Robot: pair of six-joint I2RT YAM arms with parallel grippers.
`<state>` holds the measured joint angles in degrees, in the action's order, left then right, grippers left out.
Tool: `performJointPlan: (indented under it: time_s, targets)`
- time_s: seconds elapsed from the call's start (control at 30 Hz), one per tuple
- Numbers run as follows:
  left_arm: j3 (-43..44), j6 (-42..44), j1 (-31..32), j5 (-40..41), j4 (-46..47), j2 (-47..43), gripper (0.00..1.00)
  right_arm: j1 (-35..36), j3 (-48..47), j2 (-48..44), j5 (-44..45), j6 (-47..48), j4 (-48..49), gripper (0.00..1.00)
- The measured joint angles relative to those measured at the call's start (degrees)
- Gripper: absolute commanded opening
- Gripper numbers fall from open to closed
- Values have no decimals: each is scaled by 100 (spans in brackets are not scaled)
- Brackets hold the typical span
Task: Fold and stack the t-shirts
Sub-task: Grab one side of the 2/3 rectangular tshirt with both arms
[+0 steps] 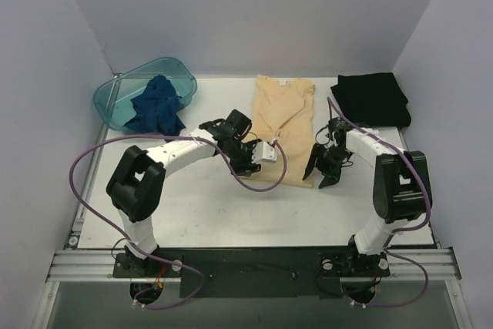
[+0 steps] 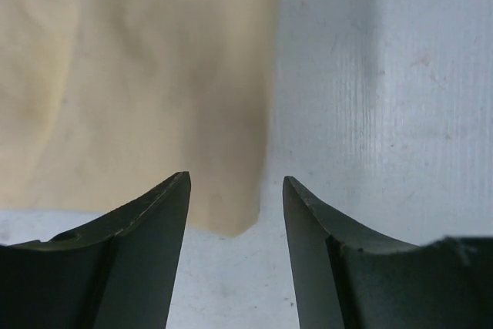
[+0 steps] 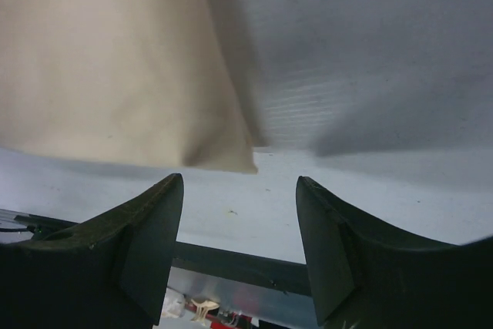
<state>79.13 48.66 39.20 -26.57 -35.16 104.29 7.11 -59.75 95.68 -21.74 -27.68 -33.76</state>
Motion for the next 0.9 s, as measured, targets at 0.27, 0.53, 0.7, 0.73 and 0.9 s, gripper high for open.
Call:
performJointPlan:
  time_s: [0.27, 0.53, 0.7, 0.73, 0.9]
  targets:
    - [-579, 444, 11, 511, 245, 450, 60, 0, 511, 264, -195, -352, 525, 53]
    - [-916, 553, 37, 675, 743, 398, 0, -15, 603, 452, -459, -627, 903, 0]
    - [-929, 398, 122, 691, 555, 310, 0, -28, 885, 221, -573, -588, 986, 0]
    - [-984, 380, 138, 660, 437, 234, 0, -24, 1010, 94, -564, -538, 944, 0]
    - [-1451, 339, 376, 444, -514, -632, 0, 304, 1716, -1078, -640, -402, 291, 0]
